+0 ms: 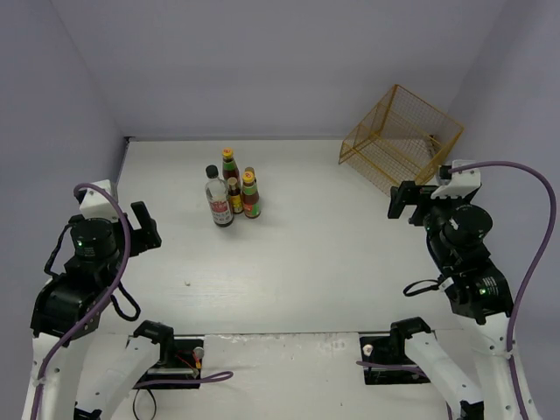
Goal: Organize the condiment bottles
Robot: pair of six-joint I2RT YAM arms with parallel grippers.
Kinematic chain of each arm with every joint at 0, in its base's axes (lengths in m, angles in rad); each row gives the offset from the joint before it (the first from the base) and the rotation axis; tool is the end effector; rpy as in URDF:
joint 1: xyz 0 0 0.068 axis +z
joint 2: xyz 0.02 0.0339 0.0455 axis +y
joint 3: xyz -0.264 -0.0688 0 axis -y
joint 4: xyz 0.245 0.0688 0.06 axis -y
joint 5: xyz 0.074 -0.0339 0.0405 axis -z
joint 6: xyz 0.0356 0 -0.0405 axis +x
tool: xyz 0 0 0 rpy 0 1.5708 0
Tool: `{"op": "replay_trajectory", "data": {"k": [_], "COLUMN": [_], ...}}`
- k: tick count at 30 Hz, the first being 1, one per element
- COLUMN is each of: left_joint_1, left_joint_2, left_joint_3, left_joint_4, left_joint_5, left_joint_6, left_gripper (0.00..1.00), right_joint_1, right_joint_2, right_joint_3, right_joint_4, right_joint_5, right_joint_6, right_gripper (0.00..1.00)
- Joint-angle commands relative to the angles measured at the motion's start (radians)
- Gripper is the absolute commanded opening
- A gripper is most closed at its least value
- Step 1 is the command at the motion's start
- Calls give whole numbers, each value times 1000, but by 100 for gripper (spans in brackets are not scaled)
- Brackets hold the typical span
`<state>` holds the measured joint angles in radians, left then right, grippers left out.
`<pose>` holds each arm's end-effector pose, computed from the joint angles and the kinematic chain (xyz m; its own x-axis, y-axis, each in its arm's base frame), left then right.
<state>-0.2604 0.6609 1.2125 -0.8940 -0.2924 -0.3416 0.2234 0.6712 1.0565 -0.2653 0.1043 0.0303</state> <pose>0.0902 -0.0134 0.4188 -0.3004 -0.2519 -0.9199 -0.1236 0.9666 -0.2244 0.1241 0.0244 0.4385 0.1131 0.0566 -0.9920 -0.1230 0.9915 0.0425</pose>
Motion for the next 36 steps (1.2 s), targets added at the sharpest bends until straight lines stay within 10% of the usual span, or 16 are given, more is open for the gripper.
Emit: {"op": "replay_trajectory", "data": {"k": [1,21,36], "left_joint_1": [-3,-3,-5], "left_joint_2": [26,81,411], "left_joint_3": [4,-2,-99], "left_joint_4": [29,18,616], "left_joint_5": [2,54,407], "left_joint_6": [-16,-48,38], "left_gripper": [81,80,80], "right_joint_1": [5,106,108], "right_joint_2": [31,373,375], "right_joint_3": [-6,102,82], "right_joint_4": [69,190,169], "right_joint_5": [-11,-253,-327], "right_joint_6": [17,29,28], "right_gripper": [100,93,98]}}
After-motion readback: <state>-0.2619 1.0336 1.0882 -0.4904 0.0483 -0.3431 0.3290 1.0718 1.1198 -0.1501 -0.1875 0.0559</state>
